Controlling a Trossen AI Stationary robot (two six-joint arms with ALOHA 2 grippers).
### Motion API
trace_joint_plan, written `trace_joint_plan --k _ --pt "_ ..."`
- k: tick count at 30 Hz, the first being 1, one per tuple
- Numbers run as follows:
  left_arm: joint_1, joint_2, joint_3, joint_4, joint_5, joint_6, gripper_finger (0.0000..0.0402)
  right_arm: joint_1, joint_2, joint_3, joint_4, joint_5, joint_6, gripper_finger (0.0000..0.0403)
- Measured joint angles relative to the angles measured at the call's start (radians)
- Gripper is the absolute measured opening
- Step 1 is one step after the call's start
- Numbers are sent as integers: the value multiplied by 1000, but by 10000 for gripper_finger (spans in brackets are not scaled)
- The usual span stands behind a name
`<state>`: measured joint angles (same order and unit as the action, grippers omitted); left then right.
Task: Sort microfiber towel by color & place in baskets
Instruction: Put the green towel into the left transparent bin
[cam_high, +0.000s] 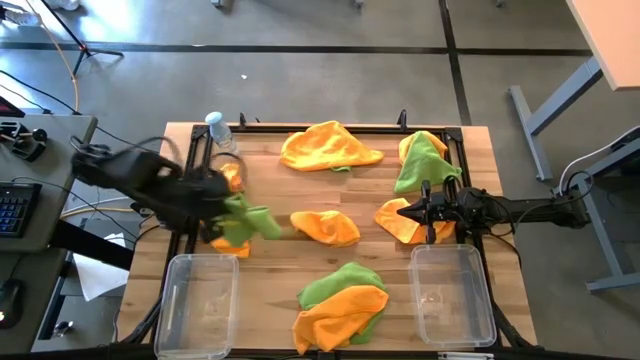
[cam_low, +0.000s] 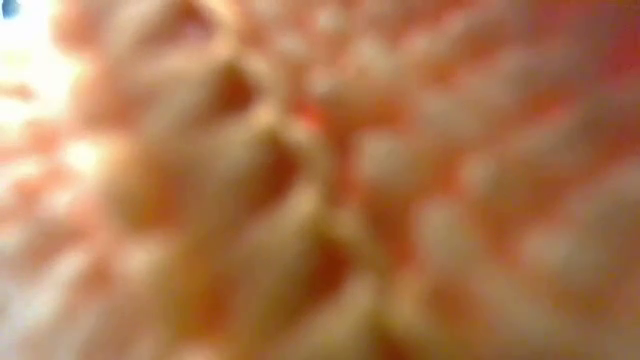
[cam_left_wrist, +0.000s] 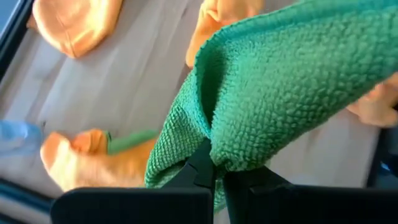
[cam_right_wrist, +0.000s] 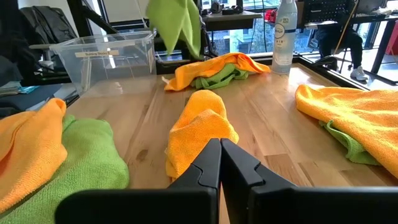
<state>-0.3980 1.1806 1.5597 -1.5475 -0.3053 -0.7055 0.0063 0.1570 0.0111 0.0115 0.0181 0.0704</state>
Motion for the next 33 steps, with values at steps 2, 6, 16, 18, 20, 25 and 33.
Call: trace_joint_plan --k 2,6,16,18,20,25,33 --pt "-59 -27 36 -30 1 -47 0 0 0 0 0 0 0 0" --pt "-184 -54 97 -21 4 -114 0 0 0 0 0 0 0 0" --pt "-531 79 106 -22 11 -304 0 0 0 0 0 0 0 0" --pt "-595 120 106 -24 8 -356 0 0 0 0 0 0 0 0" --pt "-657 164 106 -22 8 -416 0 0 0 0 0 0 0 0" --pt "-785 253 106 -23 48 -534 0 0 0 0 0 0 0 0" --pt "-899 329 106 -2 144 -620 0 0 0 0 0 0 0 0"
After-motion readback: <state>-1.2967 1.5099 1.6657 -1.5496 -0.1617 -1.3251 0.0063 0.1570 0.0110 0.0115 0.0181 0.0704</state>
